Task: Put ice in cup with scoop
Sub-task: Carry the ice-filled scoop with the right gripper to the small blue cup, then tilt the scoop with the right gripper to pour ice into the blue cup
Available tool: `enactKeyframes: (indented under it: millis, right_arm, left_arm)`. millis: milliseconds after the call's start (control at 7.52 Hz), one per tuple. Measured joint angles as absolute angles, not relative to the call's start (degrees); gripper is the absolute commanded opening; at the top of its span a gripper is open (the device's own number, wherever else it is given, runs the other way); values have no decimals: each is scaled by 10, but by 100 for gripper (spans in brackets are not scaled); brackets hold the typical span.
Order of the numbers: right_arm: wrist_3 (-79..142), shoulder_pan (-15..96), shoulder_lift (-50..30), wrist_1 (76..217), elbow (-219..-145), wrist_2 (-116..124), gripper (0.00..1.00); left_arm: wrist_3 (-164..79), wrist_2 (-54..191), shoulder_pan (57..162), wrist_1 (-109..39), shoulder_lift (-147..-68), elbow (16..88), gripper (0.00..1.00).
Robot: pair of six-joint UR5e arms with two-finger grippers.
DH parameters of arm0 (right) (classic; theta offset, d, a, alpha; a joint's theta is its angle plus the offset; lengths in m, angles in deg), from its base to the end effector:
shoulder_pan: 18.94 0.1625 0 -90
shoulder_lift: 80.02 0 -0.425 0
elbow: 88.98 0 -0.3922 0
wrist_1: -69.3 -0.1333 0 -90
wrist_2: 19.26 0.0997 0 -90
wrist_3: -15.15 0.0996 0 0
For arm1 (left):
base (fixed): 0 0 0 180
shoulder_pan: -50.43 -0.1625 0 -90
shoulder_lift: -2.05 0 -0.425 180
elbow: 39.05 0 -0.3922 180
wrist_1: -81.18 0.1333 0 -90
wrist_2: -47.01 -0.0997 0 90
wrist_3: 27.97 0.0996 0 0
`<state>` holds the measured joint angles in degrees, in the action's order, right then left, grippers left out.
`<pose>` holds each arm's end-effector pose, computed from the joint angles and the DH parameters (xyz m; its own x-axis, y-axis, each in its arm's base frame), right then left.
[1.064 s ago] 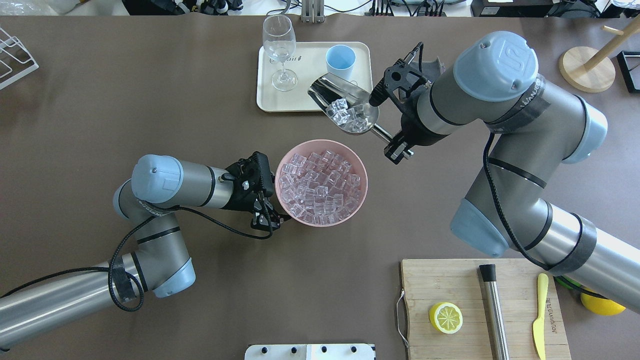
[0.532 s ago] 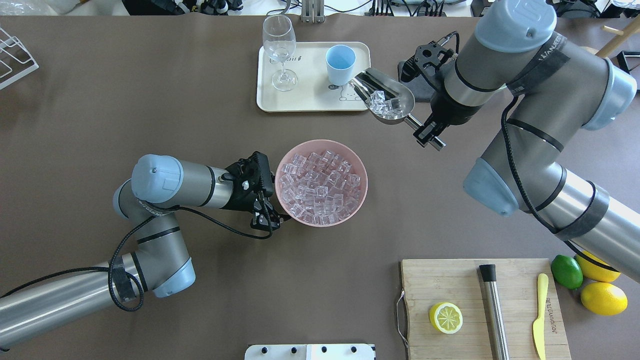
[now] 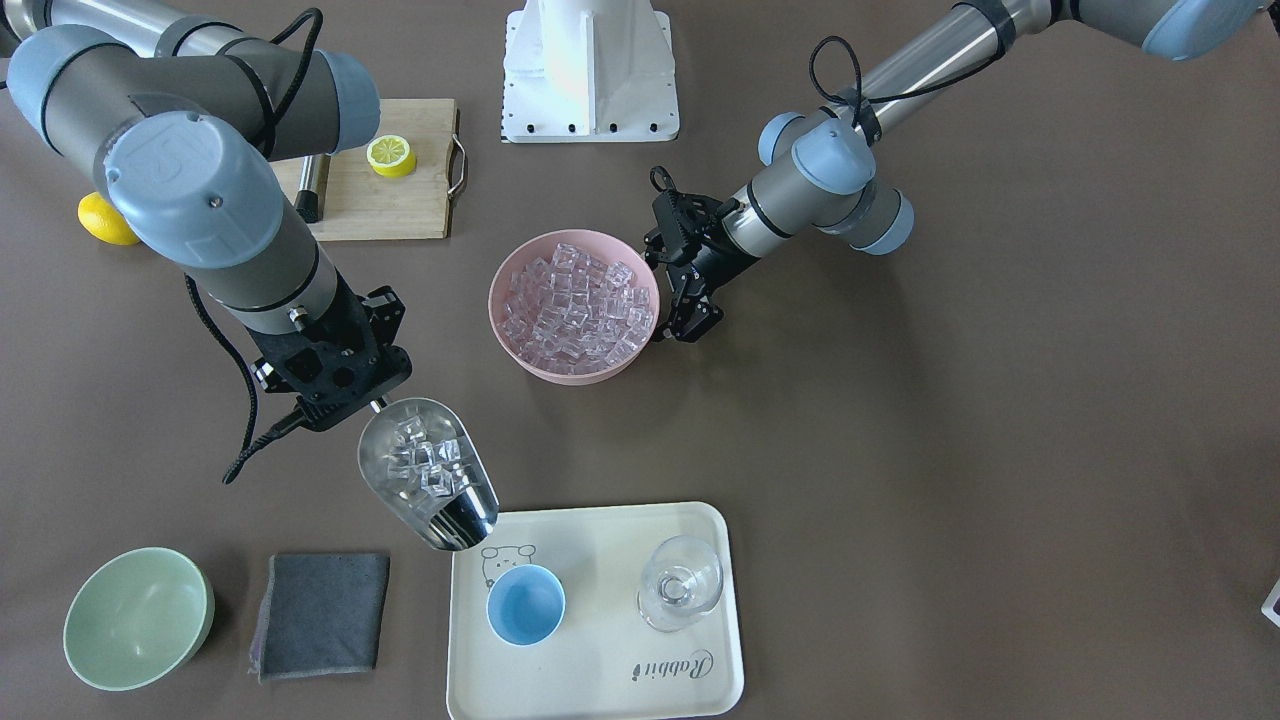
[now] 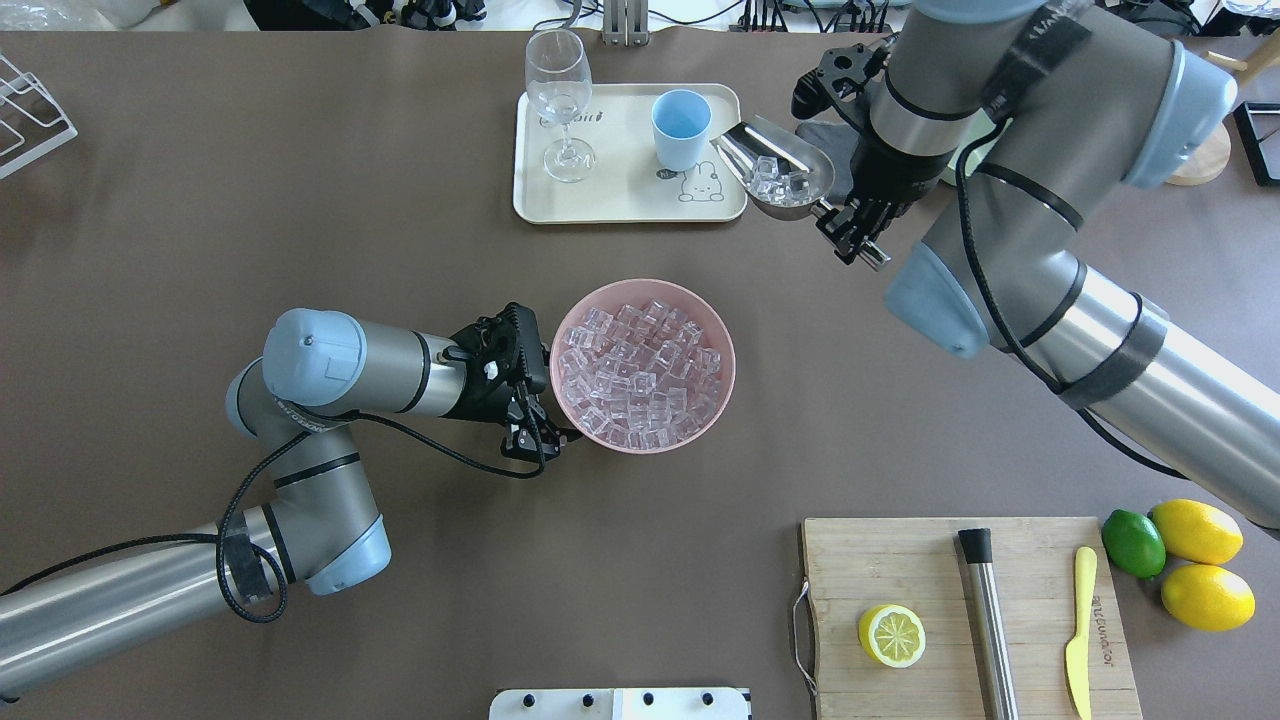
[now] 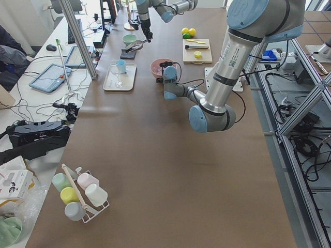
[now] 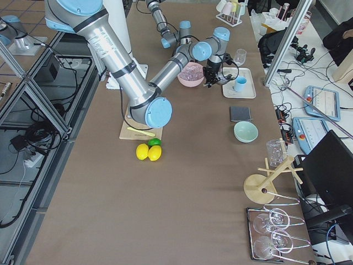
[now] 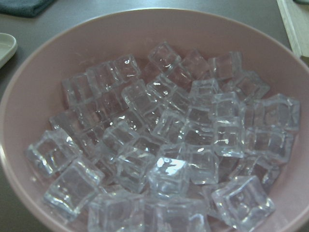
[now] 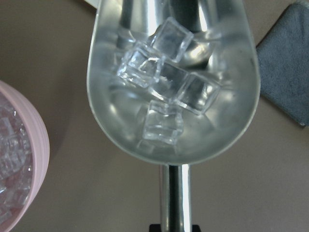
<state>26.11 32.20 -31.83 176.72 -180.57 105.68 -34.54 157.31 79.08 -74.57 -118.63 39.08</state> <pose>-0.3759 -0.5880 0.2395 0.5794 -0.5637 0.5887 0.4623 0.8222 0.3322 0.5587 -0.4177 0.3112 0.1551 0.9770 -0.1466 -0.0659 0.1583 0.9852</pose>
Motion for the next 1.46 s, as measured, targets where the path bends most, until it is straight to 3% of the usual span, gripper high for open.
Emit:
enactKeyframes:
  millis: [532,1463]
  right_arm:
    - [219,334,-425,1796,-1655,1073,0]
    - [131,346,-507,1987,-1601,1074,0]
  left_arm:
    - [-346,1574,791,-746,-1186,391,98]
    - [-346,1573,791,-746,-1186,391,98]
